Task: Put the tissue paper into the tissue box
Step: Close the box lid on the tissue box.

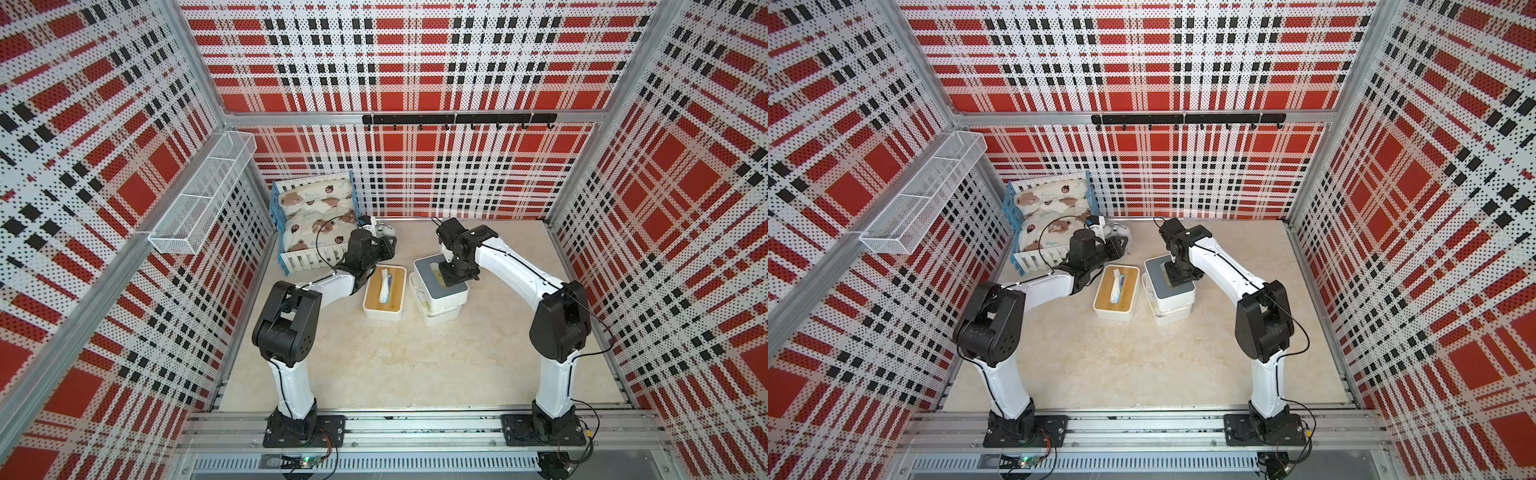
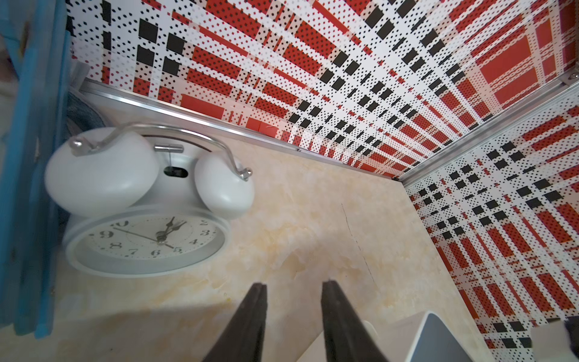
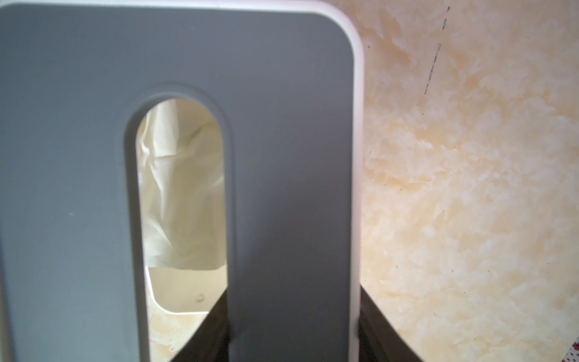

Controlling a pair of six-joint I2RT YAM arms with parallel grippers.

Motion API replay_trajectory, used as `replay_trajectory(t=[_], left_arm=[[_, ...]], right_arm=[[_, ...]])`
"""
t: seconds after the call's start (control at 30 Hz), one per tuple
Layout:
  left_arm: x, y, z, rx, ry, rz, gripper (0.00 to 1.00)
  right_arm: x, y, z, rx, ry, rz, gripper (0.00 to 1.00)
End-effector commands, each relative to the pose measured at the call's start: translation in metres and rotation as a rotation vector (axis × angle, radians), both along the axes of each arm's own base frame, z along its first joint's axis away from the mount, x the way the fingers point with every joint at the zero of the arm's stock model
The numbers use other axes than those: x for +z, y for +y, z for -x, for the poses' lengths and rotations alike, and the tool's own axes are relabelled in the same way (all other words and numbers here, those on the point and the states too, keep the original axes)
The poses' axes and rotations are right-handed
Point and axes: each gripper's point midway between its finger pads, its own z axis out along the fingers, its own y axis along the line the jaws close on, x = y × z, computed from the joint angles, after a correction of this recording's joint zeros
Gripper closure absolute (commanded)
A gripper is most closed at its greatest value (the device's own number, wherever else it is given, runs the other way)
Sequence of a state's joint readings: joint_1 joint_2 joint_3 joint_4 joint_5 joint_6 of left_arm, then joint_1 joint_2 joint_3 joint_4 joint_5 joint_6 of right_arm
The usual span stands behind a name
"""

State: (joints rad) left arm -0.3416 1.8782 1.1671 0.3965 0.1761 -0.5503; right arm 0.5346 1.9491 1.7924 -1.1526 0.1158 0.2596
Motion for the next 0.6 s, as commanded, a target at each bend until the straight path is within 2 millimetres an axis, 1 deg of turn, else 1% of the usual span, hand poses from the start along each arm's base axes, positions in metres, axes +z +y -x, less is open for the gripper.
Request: replay_trajectory(t=[0.0,0.17,0.23,0.3,0.37,0.43,0.57], left_arm=[[0.015,0.002,0.001,-0.002,-0.040,0.015,0.64],[0.015,0.001,0.001,-0.002,-0.040,0.015,0.64],[0.016,0.001,0.001,-0.003,-0.041,0.015,0.64],[0.015,0.002,0.001,-0.002,-0.040,0.015,0.64],[0.016,0.002,0.001,-0.003,-0.040,0.015,0.64],[0.016,0.002,0.001,-0.002,-0.041,0.015,0.64],[0.015,0.002,0.001,-0.003,-0.040,0.014,0.64]], right_arm=[[0.013,0.000,0.009,0.002,-0.019,-0.006,0.73],[0.005,0.005,0.011,0.017,0.004,0.003,0.73],[0.005,0.008,0.010,0.024,-0.003,0.013,0.73],[0.009,0.011,0.009,0.033,-0.036,0.043,0.73],[0.018,0.010,0.005,0.032,-0.094,0.092,0.73],[0.028,0.014,0.002,0.043,-0.159,0.118,0.74],[0.037,0.021,0.005,0.073,-0.250,0.156,0.74]])
